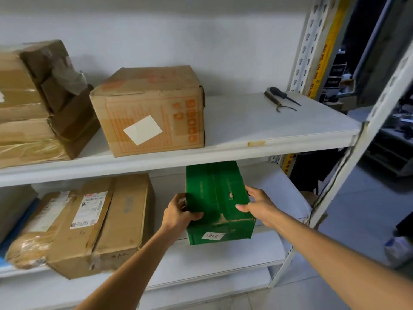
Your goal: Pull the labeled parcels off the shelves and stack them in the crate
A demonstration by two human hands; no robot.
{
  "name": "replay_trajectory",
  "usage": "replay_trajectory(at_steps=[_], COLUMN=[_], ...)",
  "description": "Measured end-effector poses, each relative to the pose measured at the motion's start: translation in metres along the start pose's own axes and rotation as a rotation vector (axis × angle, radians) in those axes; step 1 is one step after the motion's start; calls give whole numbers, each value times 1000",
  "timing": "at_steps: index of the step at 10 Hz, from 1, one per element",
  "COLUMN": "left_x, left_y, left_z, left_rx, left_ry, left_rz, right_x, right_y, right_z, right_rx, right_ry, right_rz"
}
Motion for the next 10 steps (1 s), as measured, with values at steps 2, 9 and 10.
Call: replay_trajectory(at_steps=[2, 9, 10], left_x=[9, -13, -14], left_y=[-53, -76, -65], left_z=[-20, -58, -31], left_rx=[12, 87, 27], left_ry=[-76, -290, -496], left_rz=[68, 60, 137], right_x=[-27, -44, -46], right_y=[-65, -84, -68], right_z=[14, 41, 23], right_rx=[1, -30, -15], right_ry=[-45, 261, 338], right_rz=[-34, -1, 5])
Point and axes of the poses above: each hand's wrist, its own y-axis away from the middle knuckle, its own x-axis out of the back of the hand, z = x × y, the point moved 7 cm from there along -y, towards the middle knuckle, and after that the axes turned 7 degrees about -y, right-handed, at the moved point
